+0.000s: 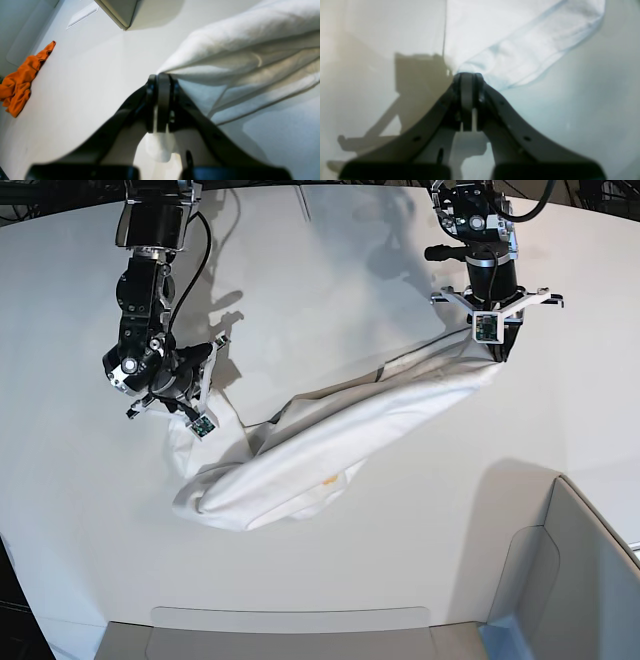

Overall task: Layout the t-shirt on the table in an organized manner, then fold the t-shirt properly
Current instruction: 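Raise the right gripper with its edge toward the left gripper's height, then lift the shirt with both grippers and swing it up off the table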

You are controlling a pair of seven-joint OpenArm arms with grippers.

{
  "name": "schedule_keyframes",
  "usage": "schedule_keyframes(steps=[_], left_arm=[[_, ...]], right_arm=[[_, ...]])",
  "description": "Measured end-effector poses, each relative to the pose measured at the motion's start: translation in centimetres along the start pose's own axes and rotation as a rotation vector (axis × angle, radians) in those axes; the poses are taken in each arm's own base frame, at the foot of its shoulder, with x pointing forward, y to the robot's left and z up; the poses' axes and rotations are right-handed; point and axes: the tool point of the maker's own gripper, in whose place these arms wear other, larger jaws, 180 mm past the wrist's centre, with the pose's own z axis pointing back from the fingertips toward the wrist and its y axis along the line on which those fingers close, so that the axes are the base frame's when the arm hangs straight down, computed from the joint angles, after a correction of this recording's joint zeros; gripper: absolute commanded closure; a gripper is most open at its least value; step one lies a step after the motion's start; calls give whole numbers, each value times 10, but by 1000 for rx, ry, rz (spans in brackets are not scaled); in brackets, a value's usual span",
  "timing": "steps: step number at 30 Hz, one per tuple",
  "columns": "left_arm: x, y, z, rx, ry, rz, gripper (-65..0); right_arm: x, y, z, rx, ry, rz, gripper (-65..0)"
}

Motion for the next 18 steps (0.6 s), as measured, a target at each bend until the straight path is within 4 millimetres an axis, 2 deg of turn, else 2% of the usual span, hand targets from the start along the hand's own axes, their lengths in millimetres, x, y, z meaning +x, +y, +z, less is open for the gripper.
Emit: schedule_keyframes(steps=[2,4,10,12,14,18], left_arm=[[0,0,0,0,1,0,0],[1,0,-1,1,-3,1,0],[12,5,-10,22,-23,14,0],[25,12,-18,47,-57,27,0],[35,22,-24,80,-79,38,0],[51,51,-37,167,-116,68,0]], right_arm=[[-3,-3,5,-24,18,10,0],[-1,-9,18,-68,0,18,0],[37,-64,95,-316,-199,-39,0],[50,-81,116,-379,-261,-57,0],[57,-95,128,-416,-298,-88,0],[55,-133,152,-515,-328,-175,0]])
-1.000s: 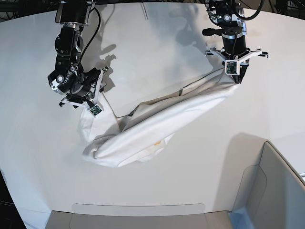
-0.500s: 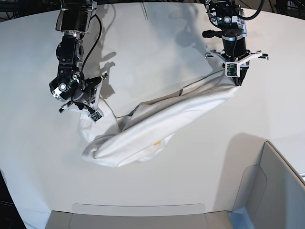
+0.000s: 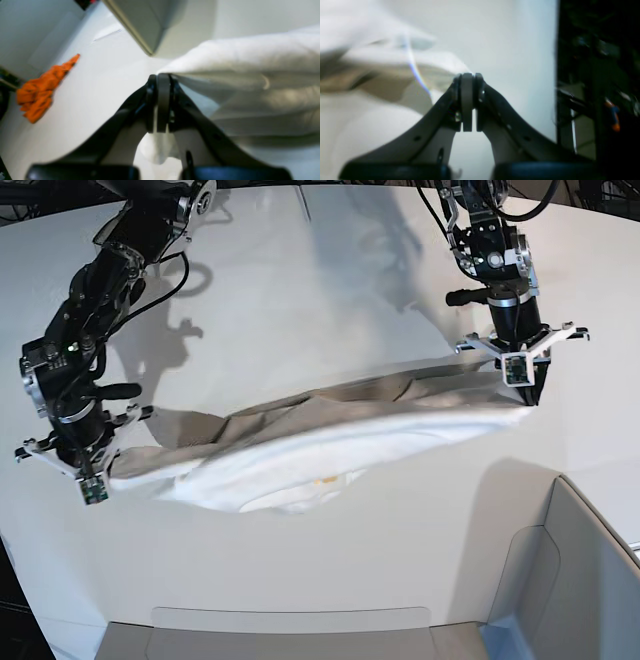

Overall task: Layout the t-shirt on the table in an organized manner, then fold the t-shirt properly
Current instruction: 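Lift the shirt with both grippers and swing it up off the table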

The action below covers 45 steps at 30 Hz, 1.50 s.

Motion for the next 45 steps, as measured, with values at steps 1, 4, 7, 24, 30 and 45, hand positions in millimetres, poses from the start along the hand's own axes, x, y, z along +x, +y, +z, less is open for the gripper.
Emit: schedule_keyframes(steps=[1,4,7,24,30,45], left_arm=[[5,5,-4,18,-10,8,0],[16,19,-18,71,-12,40,-12],[24,28,-35,99,36,65,-15],[82,76,-147,174,69,52,-17],[105,65,-186,128,75,-12,-17],[211,121,-155,258,-179,70,-17]], right_arm=[[3,-8,1,-20,-3,-14,0],[18,-27,3,-61,-45,-43,0],[38,-43,6,-98,-91,-44,0],[112,-88,-53,-16,-127,-186,0],[134,-94,-87,80,-73,-255,0],[213,-138,-66,28,-291,-352,0]])
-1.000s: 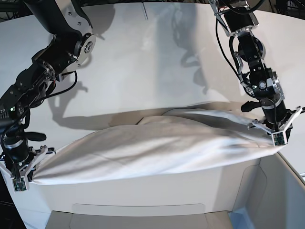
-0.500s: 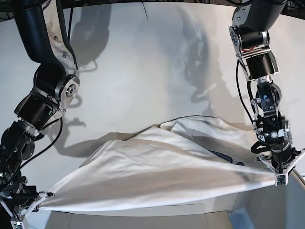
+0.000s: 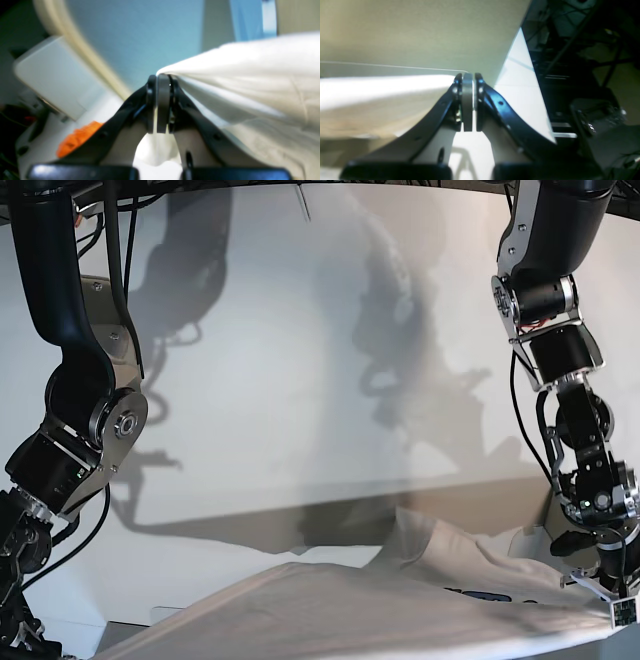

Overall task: Layout the t-shirt on the table in an organized manner, then fold the t-shirt properly
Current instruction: 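Lift the shirt with both grippers and swing it up off the table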

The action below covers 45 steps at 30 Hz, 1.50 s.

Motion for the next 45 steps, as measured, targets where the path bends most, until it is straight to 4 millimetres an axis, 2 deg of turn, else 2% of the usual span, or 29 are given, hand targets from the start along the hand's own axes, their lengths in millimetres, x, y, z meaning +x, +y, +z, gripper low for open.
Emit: schedule_keyframes(steps=[2,3,7,9,11,14,17,19,23,30,32,34,36,40,45], left_arm=[[-15,0,17,-7,10,-31,-17],[-26,-3,27,-18,13,-53,-17],[-120,-34,74,-150,183,-176,-16],[-157,-48,100,-205,238,-201,-16],[-175,-55,120,-233,239,-210,-15],[-201,-63,147,-275,273,-204,-15],[-226,-59,169,-277,328,-196,-15],[-233,-53,175,-264,331,-192,-15],[-244,-45,185,-245,364,-184,-15],[-270,-41,211,-275,431,-220,-15],[-268,-39,212,-273,427,-222,-15],[-254,-35,209,-260,393,-216,-15],[-239,-30,204,-245,349,-211,-15],[-220,-22,192,-229,295,-225,-15],[-193,-10,157,-153,275,-208,-16]], right_arm=[[-21,-4,9,-15,56,46,0],[-39,-7,13,-28,114,79,0],[-112,-5,26,-29,288,170,0],[-156,4,34,-13,364,207,0],[-199,14,43,11,435,232,0],[-244,18,59,19,520,242,0],[-264,33,74,63,512,233,0],[-274,40,85,83,506,231,0],[-289,40,99,87,525,241,0],[-294,41,103,90,533,243,0],[-298,41,104,91,544,244,0],[-297,41,104,89,544,244,0],[-286,37,100,79,524,252,0],[-232,21,82,37,406,253,0],[-183,17,66,24,312,227,0]])
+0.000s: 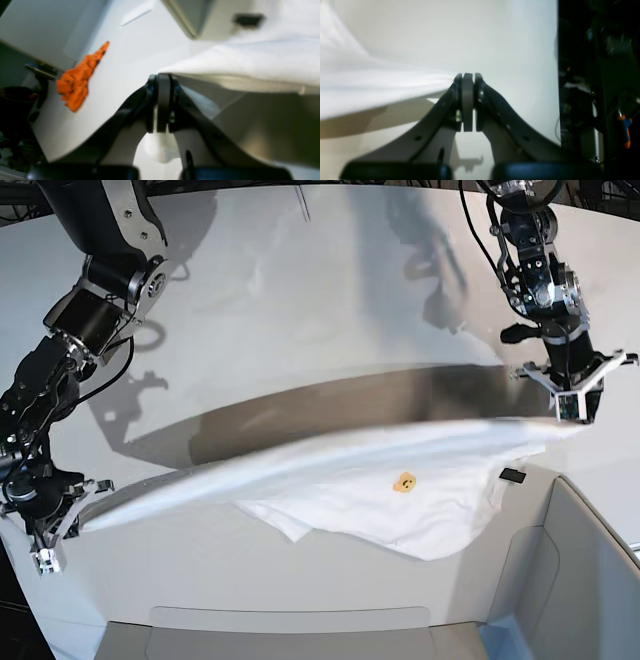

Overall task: Layout the t-shirt on the table in an organized manner, then fold the t-shirt properly
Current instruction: 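Lift the shirt with both grippers and swing it up off the table, then fling the held shirt forward and lay it flat on the table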

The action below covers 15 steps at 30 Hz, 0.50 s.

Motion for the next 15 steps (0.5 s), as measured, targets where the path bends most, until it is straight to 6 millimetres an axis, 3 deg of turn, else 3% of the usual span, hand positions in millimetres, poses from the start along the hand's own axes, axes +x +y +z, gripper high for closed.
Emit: schedule_keyframes(steps=[2,4,9,13,15], left_arm=[[10,6,-8,18,15,23,-15],[16,9,-12,26,18,40,-15],[0,18,-9,43,47,55,-14],[0,63,3,207,-42,153,-14],[-1,80,12,279,-84,189,-14]], right_arm=[[17,-9,4,-17,-43,-1,0],[22,-13,6,-26,-60,0,0],[26,-10,21,-60,-92,16,0],[57,11,55,-26,-337,3,0],[59,21,68,15,-407,1,0]])
